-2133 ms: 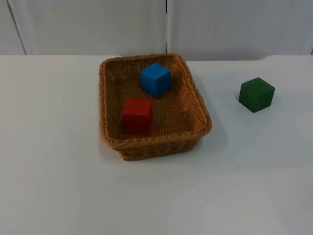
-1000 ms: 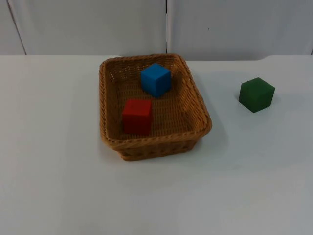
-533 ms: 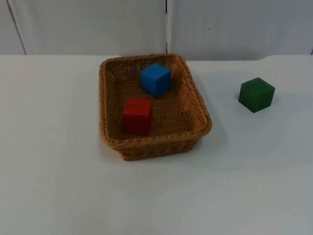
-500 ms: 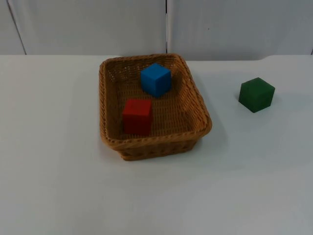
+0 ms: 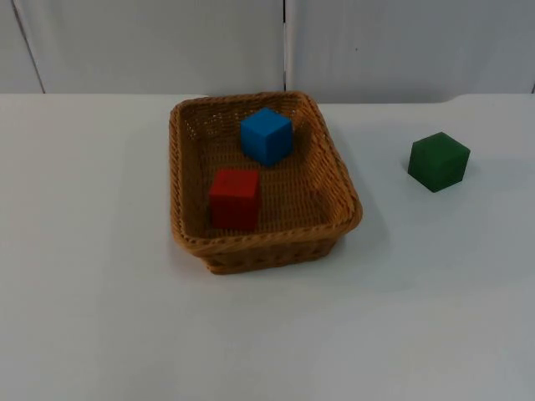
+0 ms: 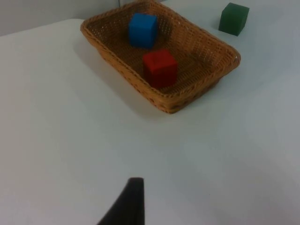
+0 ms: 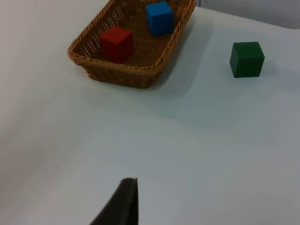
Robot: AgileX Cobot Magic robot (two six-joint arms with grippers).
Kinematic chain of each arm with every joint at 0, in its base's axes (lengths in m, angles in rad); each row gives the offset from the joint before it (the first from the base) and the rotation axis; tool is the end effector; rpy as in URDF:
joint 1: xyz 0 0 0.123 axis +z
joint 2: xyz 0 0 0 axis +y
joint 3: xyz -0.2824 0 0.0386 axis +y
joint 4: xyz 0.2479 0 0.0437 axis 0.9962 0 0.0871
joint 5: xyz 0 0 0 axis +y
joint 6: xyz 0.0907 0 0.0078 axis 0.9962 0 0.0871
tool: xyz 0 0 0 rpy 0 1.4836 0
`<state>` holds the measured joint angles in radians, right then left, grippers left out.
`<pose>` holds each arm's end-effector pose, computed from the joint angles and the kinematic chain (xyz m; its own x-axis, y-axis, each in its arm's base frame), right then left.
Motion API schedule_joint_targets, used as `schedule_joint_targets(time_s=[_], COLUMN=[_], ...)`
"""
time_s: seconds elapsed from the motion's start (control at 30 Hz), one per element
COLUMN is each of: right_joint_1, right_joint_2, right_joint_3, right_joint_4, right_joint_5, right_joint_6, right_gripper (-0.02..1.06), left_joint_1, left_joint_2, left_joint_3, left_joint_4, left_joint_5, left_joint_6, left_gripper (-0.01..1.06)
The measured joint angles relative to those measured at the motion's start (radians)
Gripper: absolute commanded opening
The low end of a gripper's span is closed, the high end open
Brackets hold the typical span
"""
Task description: Pick up one cube with each hand and place exactly two cubes into the same basket, leaving the remaining cube outside.
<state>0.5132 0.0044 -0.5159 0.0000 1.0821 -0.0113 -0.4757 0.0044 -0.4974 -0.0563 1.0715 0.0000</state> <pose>-0.0060 -0.0034 0.2799 -0.3993 -0.2380 -0.8854 -0.4955 0.8685 -0.0100 -0.0060 -0.0020 0.2757 -0.4321 0.1923 -0.8811 0.4847 0.8734 -0.0471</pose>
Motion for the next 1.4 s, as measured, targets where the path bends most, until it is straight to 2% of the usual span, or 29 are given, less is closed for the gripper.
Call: schedule_joint_targets(time_s=[1.13, 1.4], right_joint_1=[0.0, -0.099], right_joint_2=[0.0, 0.0], right_joint_3=[0.0, 0.0], right_joint_4=[0.007, 0.007], right_joint_5=[0.0, 0.0], right_joint_6=[-0.003, -0.003], right_gripper=[1.05, 1.05], left_joint_1=[0.0, 0.0], left_joint_2=[0.0, 0.0], left_joint_3=[0.0, 0.0], left_joint_4=[0.0, 0.0], left_joint_5=[0.0, 0.0], left_joint_6=[0.0, 0.0], left_gripper=[1.05, 1.05])
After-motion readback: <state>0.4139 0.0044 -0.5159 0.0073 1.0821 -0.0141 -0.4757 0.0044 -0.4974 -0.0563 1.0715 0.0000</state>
